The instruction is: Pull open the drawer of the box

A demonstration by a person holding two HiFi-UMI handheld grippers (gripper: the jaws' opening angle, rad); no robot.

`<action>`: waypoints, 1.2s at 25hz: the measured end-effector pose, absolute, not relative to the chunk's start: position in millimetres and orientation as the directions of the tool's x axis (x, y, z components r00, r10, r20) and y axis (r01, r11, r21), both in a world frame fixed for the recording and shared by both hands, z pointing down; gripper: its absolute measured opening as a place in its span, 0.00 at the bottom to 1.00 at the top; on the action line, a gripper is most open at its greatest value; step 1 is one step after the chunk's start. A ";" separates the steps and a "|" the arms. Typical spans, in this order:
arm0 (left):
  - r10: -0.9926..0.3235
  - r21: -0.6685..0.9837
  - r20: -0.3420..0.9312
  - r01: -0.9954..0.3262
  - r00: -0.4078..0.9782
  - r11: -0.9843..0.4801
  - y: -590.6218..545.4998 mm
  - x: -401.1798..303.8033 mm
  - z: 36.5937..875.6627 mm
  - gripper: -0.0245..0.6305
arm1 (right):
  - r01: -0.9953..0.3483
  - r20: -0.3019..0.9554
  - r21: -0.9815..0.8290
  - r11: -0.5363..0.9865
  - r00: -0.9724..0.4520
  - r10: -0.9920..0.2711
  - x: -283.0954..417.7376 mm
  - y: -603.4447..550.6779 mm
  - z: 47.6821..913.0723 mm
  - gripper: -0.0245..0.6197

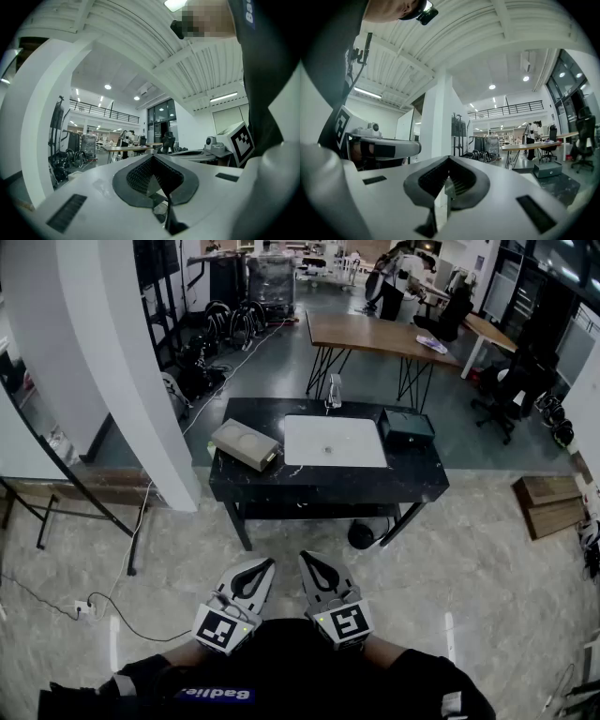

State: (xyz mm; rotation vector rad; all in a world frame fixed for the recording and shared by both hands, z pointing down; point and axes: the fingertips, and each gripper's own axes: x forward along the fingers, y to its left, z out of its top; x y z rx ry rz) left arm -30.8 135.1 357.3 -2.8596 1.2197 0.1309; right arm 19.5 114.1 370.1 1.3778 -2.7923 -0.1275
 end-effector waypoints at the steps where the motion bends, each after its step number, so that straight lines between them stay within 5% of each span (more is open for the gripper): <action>1: -0.719 0.004 -0.090 -0.721 0.690 -0.693 135.6 -31.3 357.7 0.04 | -0.792 -0.015 0.084 0.605 -0.608 -0.794 18.9 114.6 370.3 0.04; 30: -0.760 0.036 -0.014 -0.759 0.650 -0.650 127.5 10.8 380.4 0.04 | -0.761 0.063 -0.031 0.648 -0.649 -0.759 55.4 100.9 402.7 0.04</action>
